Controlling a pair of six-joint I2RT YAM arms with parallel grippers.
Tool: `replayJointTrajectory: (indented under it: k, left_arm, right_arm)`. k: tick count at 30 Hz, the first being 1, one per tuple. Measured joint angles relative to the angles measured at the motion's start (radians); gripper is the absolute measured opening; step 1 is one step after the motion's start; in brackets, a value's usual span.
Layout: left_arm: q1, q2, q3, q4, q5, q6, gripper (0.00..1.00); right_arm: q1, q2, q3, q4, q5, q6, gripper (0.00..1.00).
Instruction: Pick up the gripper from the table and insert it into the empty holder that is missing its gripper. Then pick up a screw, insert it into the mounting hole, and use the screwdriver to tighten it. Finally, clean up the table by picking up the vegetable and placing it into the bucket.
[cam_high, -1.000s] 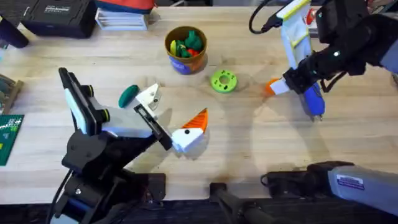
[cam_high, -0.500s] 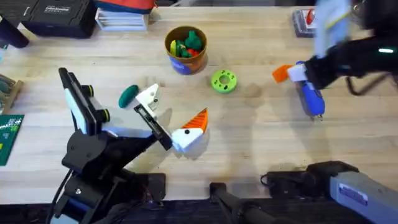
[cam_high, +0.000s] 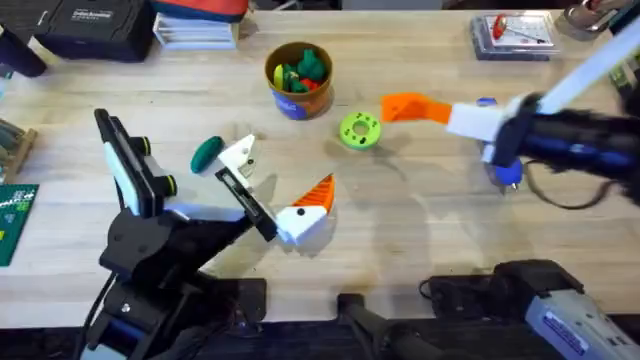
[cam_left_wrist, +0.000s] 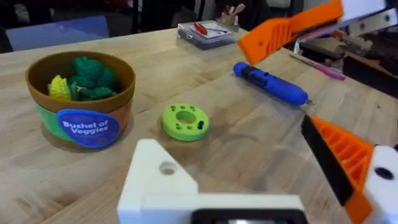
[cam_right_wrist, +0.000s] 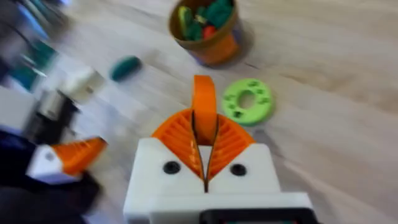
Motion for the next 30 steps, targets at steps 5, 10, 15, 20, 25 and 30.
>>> replayJointTrajectory:
  k: [5, 10, 15, 20, 25, 30]
  left_arm:
    - [0.0, 0.0, 0.0, 0.0, 0.0, 0.0, 0.986]
    - [0.0, 0.0, 0.0, 0.0, 0.027, 0.0, 0.986]
    - [0.0, 0.0, 0.0, 0.0, 0.111, -0.003, 0.986]
    - [0.0, 0.0, 0.0, -0.003, 0.2, -0.003, 0.985]
    - [0.0, 0.0, 0.0, -0.005, 0.255, -0.003, 0.986]
    - [0.0, 0.0, 0.0, -0.007, 0.282, -0.003, 0.986]
  right_arm:
    - [0.047, 0.075, -0.09, 0.049, -0.094, 0.344, 0.008]
    - [0.132, 0.149, -0.093, 0.112, -0.177, 0.516, 0.008]
    - [0.242, 0.235, -0.093, 0.143, -0.226, 0.601, 0.008]
    - [0.331, 0.343, -0.093, 0.286, -0.311, 0.653, 0.008]
    - [0.366, 0.434, -0.093, 0.426, -0.369, 0.727, 0.008]
    - [0.374, 0.491, -0.093, 0.547, -0.391, 0.786, 0.008]
